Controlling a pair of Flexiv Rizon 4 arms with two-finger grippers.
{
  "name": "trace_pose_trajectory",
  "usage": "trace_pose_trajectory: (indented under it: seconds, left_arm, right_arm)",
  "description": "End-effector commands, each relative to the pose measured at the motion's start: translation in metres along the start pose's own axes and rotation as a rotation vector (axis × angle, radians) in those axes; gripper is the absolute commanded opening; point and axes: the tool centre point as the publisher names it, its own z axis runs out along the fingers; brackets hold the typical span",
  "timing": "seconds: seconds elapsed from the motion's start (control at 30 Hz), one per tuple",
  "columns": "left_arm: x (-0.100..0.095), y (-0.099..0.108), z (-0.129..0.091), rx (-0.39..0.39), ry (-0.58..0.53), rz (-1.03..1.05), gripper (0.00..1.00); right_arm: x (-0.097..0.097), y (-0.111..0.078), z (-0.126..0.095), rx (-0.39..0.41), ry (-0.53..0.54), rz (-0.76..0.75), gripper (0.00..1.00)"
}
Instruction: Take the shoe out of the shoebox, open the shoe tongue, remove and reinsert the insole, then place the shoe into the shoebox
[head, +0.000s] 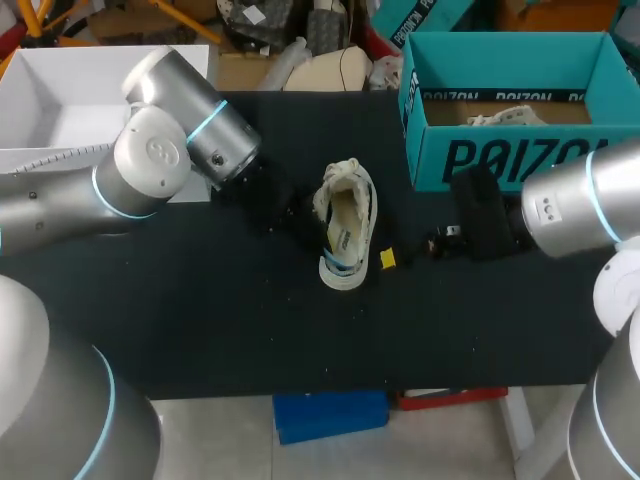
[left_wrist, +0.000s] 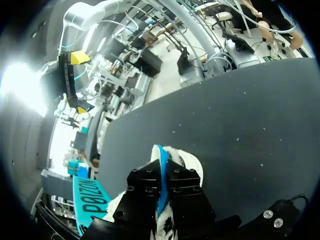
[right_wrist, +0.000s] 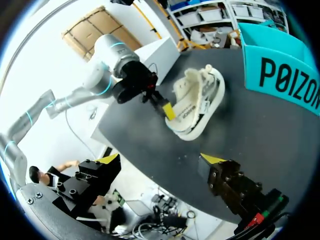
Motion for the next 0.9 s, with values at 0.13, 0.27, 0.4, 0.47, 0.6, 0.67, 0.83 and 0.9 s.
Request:
trace_pose_trajectory:
  seconds: [0.13,0.27,0.4,0.47,0.6,0.67,0.83,0.9]
  left_arm:
    - [-0.005,0.012,0.006,-0.078,0.009,-0.012,0.00]
    - [-0.008,0.019,0.003,-0.131,0.023,-0.019,0.00]
    - [-0.009,0.021,0.002,-0.120,0.045,-0.020,0.00]
    - [-0.010,0.022,0.004,-0.106,0.056,-0.020,0.00]
    - [-0.009,0.025,0.011,-0.065,0.101,-0.023,0.00]
    - [-0.007,0.026,0.016,-0.050,0.131,-0.027,0.00]
    - [0.003,0.031,0.028,-0.018,0.202,-0.060,0.00]
    - [0.007,0.033,0.033,-0.012,0.216,-0.066,0.00]
  right_arm:
    - [0.001,0.000,0.001,0.001,-0.004,0.001,1.00]
    - [0.001,0.000,0.001,0.001,-0.004,0.001,1.00]
    - [0.001,0.000,0.001,0.001,-0.004,0.001,1.00]
    - [0.001,0.000,0.001,0.001,-0.004,0.001,1.00]
    - [0.001,0.000,0.001,0.001,-0.004,0.001,1.00]
    - [0.001,0.000,0.001,0.001,-0.004,0.001,1.00]
    - [0.001,0.000,0.001,0.001,-0.004,0.001,1.00]
    - [0.001,0.000,0.001,0.001,-0.004,0.001,1.00]
